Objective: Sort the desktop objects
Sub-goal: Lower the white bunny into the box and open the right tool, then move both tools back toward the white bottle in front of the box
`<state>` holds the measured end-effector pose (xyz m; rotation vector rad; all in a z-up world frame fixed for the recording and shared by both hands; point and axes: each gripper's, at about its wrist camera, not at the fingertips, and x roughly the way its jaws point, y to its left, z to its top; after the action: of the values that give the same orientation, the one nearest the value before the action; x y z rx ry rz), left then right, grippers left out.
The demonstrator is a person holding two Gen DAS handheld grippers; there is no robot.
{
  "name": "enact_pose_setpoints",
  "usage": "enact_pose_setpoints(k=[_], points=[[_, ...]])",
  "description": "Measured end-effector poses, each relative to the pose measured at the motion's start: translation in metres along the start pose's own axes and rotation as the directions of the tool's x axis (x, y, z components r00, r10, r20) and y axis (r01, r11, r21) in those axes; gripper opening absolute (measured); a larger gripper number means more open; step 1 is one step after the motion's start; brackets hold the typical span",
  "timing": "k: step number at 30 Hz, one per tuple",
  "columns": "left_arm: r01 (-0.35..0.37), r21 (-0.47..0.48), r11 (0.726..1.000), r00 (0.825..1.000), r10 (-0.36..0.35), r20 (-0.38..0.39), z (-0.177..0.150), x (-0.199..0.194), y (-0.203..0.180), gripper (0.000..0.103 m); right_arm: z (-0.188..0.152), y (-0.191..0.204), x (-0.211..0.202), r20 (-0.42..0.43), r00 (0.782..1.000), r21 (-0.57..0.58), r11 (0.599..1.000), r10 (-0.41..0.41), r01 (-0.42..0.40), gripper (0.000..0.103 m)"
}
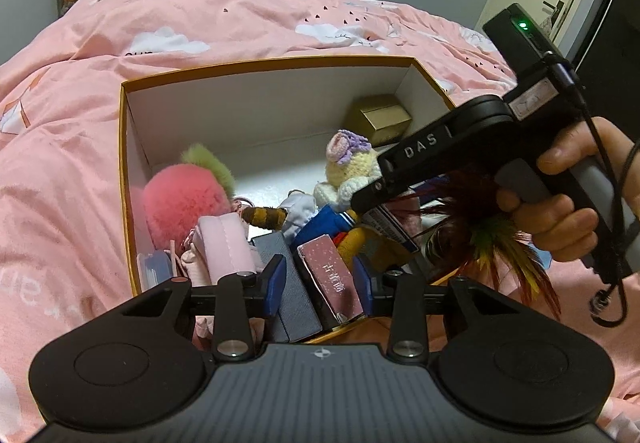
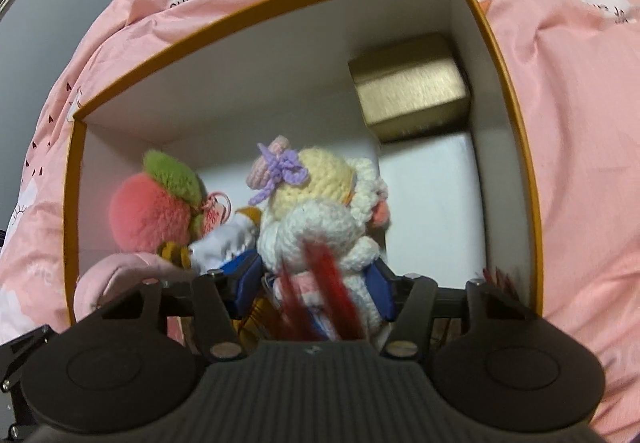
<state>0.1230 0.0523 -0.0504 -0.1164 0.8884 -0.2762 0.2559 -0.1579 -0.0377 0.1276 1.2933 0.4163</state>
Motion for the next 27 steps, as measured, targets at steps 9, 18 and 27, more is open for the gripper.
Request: enact_pose_setpoints(k=[9, 18, 27], points=[[-0.009, -0.004, 1.000, 1.000, 0.009, 0.013, 0.001, -0.003, 0.001, 0.042, -0.014, 0.005, -0.008, 0.019, 0.999, -0.086, 0.995, -0.043, 0.044, 0.053], [-0.027, 0.003, 1.000, 0.995, 0.026, 0.095, -0.001, -0.017, -0.013, 0.042, -0.044, 0.030, -0.047, 0.258, 0.966, -0.287, 0.953, -0.025, 0.101, 0.062], [-0.098, -0.010, 0.995, 0.971, 0.098, 0.218, -0.006, -0.044, -0.027, 0.045, -0.089, 0.046, -0.085, 0.569, 0.821, -0.318, 0.910, -0.041, 0.265, 0.078]])
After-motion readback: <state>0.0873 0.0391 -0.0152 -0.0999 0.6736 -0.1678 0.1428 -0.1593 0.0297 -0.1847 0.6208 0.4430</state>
